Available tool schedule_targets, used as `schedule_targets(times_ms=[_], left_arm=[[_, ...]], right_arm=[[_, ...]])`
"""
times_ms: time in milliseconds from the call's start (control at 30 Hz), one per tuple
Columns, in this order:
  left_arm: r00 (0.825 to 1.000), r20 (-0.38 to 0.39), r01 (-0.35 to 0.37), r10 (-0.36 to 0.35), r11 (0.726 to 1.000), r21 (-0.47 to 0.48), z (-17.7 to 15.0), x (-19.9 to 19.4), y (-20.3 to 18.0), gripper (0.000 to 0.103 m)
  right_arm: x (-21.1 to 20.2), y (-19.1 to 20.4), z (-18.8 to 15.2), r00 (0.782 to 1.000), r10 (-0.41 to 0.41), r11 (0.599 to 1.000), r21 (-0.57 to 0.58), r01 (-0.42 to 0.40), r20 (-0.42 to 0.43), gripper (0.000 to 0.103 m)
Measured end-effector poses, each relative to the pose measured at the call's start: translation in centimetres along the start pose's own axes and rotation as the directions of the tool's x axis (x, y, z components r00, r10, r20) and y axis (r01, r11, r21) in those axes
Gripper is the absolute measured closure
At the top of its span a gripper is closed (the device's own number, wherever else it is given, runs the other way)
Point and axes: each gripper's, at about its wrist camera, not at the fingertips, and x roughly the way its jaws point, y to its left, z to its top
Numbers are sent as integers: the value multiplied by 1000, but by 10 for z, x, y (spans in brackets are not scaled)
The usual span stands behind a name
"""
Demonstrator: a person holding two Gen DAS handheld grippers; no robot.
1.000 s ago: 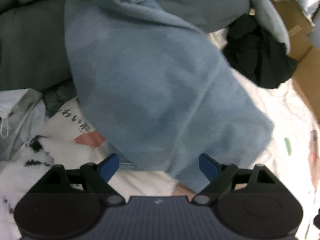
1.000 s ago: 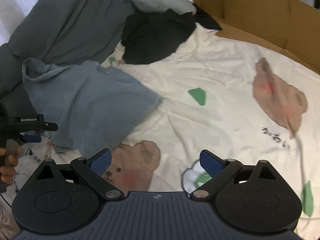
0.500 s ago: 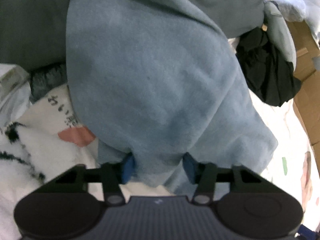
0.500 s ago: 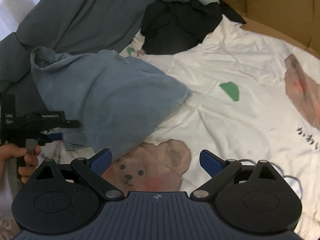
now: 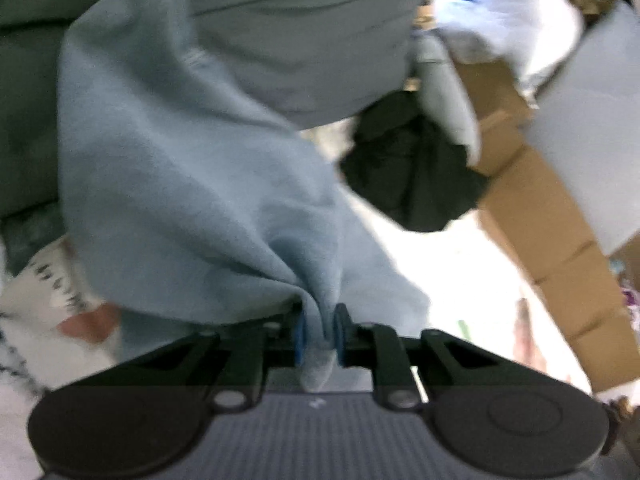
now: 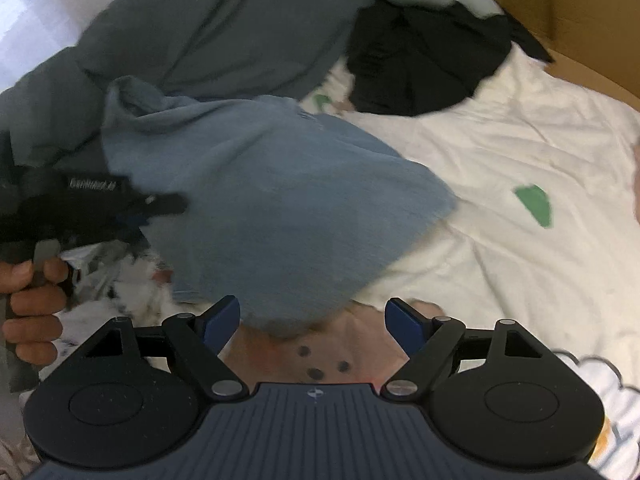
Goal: Fold clothes
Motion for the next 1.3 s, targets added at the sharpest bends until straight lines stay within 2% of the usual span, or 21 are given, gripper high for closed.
schedule_targets(times_ms=[233,467,500,567,600,633,667,733,767,833,867,933,1100,1200,1300], left_arm=[[993,-19,118,-117,991,56,2,-4,-32,88],[974,-59,223,-219,972,68,-4,-10,-45,88],[972,-66,231,-227,971,67,-4,-10,-46,88],[969,-74,241,-236,968,66,-5,-8,-48,88],[970,-76,238,-232,969,74,-5,-6,-49,87],[971,-78,234,-228,969,82,-4,-4,-51,86],[971,-78,231,-224,969,86,-4,-3,-53,84],[972,-74,227,-221,970,87,-3,-4,-54,70],[976,-61,216,-211,971,100,-3,-8,-53,67],[988,-14,157,-156,980,121,-3,-11,-52,41],[992,5,127,-128,985,121,-4,-12,-50,37],[996,1,94,-94,991,92,-7,-8,-40,37],[997,-41,-55,58,996,75,-17,10,-21,37],[987,-77,-139,144,988,64,-26,20,-10,37],[970,-122,-208,212,977,45,-34,31,2,37]], right_arm=[[5,20,11,998,48,999,-16,-47,46,19],[11,39,22,991,91,996,-25,-89,95,21],[12,41,23,990,97,995,-27,-95,102,24],[15,41,25,988,111,994,-23,-109,106,59],[18,40,25,987,125,992,-21,-123,103,67],[20,39,26,986,132,991,-21,-131,102,81],[19,38,26,986,125,992,-25,-123,108,86],[16,31,27,989,84,996,-5,-84,120,91],[14,26,27,990,57,998,13,-59,126,93],[10,14,28,991,5,998,58,-13,131,94],[7,5,29,992,-11,996,92,-1,124,94],[-3,-6,30,991,-52,993,113,38,123,95],[-27,-35,32,981,-154,977,165,134,116,95],[-42,-52,33,971,-215,962,196,191,109,96],[-62,-72,32,948,-297,935,235,264,115,96]])
